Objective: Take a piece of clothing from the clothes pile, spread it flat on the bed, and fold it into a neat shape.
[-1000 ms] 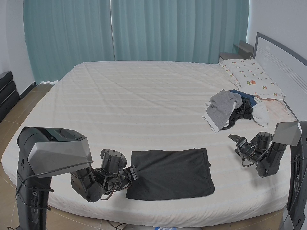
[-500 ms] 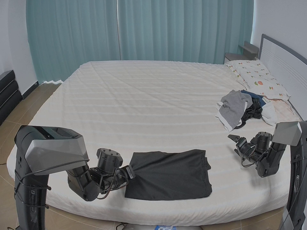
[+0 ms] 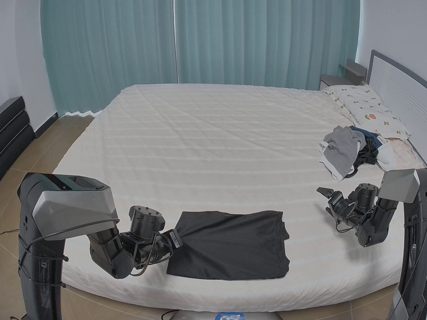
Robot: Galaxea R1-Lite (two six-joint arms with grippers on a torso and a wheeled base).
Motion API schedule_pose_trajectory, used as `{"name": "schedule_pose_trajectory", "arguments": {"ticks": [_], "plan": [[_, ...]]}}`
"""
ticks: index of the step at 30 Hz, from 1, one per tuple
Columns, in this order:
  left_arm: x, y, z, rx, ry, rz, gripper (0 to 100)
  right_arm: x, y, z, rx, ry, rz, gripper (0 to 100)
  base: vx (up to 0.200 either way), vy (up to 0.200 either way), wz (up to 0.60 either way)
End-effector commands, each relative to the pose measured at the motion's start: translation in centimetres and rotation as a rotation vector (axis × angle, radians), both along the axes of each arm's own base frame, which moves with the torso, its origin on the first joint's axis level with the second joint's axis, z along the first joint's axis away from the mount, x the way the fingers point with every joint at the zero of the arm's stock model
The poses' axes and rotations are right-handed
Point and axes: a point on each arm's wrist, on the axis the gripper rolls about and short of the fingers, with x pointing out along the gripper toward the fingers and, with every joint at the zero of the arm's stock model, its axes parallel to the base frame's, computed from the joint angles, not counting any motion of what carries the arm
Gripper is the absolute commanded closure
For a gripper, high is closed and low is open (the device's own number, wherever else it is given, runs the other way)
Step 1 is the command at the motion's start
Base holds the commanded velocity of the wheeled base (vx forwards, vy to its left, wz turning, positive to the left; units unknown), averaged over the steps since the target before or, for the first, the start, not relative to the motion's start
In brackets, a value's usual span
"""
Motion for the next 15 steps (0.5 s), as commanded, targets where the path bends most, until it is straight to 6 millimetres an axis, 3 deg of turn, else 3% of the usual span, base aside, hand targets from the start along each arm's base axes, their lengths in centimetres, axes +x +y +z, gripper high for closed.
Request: {"name": "schedule_pose_trajectory", "arguments": {"ticks": [1, 15], "plan": [[0.03, 0.32, -0.05, 0.001, 0.004, 0.010, 100, 0.02, -0.01, -0.01, -0.001, -0.001, 0.000, 0, 0.000, 0.200, 0.00], [-0.44, 0.37, -0.28, 0.008, 0.019, 0.005, 100, 0.02, -0.01, -0.01, -0.001, -0.001, 0.000, 0, 0.000, 0.200, 0.00]]}}
